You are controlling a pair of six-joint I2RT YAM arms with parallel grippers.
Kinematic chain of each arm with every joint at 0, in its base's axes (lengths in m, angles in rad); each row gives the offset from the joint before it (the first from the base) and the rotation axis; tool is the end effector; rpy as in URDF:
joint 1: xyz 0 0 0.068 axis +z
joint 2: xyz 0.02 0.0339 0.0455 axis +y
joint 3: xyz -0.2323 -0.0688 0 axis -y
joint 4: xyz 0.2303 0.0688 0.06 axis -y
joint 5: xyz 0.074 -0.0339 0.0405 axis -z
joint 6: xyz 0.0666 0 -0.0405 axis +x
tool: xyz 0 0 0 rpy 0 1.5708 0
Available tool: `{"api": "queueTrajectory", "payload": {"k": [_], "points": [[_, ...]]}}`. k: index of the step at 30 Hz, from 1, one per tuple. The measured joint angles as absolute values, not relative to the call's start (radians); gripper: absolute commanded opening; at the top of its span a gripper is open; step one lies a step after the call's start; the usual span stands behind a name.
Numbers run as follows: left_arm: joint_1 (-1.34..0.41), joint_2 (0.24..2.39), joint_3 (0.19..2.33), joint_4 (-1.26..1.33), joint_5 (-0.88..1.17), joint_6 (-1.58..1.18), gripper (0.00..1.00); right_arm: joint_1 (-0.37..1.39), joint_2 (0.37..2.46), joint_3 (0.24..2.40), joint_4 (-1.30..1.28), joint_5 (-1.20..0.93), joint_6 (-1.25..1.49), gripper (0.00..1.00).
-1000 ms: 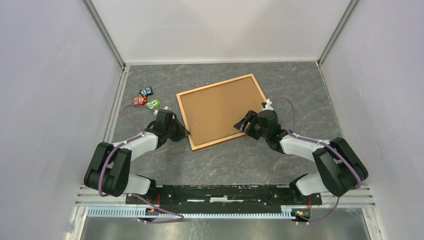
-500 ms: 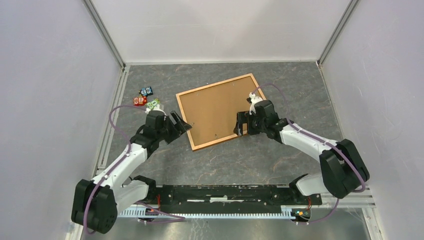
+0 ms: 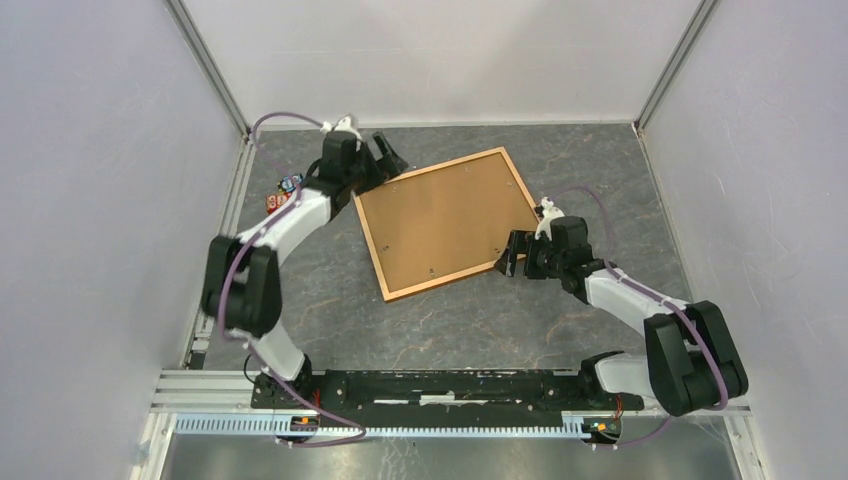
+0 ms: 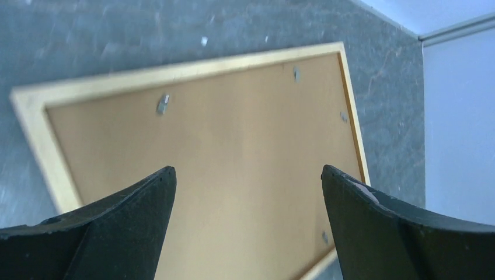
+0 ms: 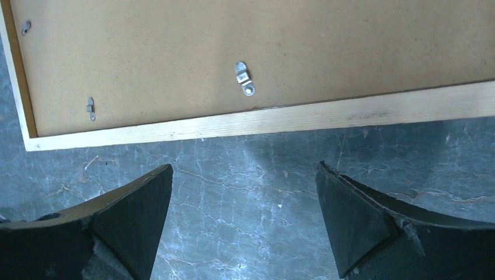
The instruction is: Put the photo into the frame
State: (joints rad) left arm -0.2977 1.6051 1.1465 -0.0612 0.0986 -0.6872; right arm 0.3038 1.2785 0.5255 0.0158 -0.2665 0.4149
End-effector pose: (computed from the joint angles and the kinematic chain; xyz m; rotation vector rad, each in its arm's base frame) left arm 0.3640 -0.1185 0.2278 -0.3581 2.1354 -0.6875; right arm 0.2471 0.0959 0.1293 -0.0088 2.3712 0.6656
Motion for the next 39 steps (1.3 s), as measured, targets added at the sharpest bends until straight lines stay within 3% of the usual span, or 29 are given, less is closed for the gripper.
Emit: {"api": "queueTrajectory", "payload": {"k": [6,14,20,28,39], "points": [[-0.274,1.968,1.477,0.009,0.156,-0.585,1.0,0.246,1.323,0.483,0.102,-0.323,0.455,0.98],[-0.252,2.326,1.921,-0.13,0.177,-0.529,1.0,0.225,1.367,0.448,0.237,-0.381,0.509,0.98],[-0.246,2.413,2.016,-0.266,0.182,-0.56,1.0,0.225,1.395,0.447,0.293,-0.383,0.553,0.98],[-0.241,2.285,1.746,-0.218,0.214,-0.655,1.0,0.224,1.416,0.447,0.335,-0.33,0.632,0.98],[-0.305,1.802,1.011,-0.004,0.147,-0.767,0.95,0.195,1.57,0.622,0.303,-0.173,0.529,0.98]]}}
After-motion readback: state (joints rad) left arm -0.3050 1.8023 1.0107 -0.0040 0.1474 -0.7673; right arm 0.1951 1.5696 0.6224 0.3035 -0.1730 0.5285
